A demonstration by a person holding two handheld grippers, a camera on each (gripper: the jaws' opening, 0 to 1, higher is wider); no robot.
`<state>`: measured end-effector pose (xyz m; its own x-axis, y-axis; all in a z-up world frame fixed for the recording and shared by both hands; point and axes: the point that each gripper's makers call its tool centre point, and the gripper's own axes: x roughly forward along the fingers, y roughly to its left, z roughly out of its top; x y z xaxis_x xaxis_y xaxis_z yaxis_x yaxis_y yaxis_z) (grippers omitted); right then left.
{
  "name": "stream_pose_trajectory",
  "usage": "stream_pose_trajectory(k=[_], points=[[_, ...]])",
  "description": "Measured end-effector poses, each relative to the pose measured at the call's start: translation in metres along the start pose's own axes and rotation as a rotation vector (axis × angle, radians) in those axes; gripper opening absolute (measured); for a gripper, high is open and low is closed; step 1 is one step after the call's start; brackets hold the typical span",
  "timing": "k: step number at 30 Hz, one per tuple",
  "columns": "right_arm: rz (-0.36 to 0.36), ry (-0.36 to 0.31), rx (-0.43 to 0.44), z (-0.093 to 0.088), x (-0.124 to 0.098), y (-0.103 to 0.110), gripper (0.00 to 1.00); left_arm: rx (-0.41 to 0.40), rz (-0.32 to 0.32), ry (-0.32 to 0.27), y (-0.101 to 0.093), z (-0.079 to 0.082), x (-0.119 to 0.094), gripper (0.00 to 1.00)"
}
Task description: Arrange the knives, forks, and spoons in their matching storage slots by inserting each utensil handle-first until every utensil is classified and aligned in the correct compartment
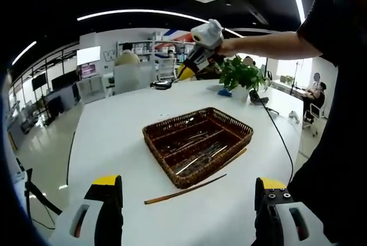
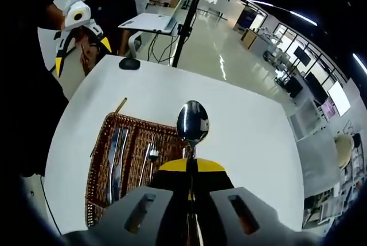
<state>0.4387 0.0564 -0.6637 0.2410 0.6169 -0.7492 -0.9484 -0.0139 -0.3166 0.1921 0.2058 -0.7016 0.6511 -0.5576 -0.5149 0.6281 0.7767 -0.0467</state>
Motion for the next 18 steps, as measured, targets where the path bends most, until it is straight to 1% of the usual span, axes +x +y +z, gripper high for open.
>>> stream_pose_trajectory(k=[2, 5, 9, 13, 18], points=[[0.003, -0.001, 0.004, -0.002, 0.005, 0.001, 0.00, 0.003, 0.002, 0.001, 0.001, 0.000, 0.001, 1.00], [0.003, -0.002, 0.006, -0.005, 0.011, 0.001, 0.00, 0.053, 0.013, 0.025, 0.003, -0.003, 0.003, 1.00], [0.006, -0.004, 0.022, -0.016, 0.023, 0.002, 0.00, 0.044, 0.002, 0.018, 0.005, 0.000, 0.004, 1.00], [0.004, 0.009, 0.032, -0.029, 0.031, 0.005, 0.00, 0.058, 0.007, 0.032, 0.009, 0.000, 0.006, 1.00], [-0.004, 0.001, 0.044, -0.041, 0.041, 0.008, 0.00, 0.056, 0.003, 0.039, 0.011, -0.001, 0.006, 1.00]])
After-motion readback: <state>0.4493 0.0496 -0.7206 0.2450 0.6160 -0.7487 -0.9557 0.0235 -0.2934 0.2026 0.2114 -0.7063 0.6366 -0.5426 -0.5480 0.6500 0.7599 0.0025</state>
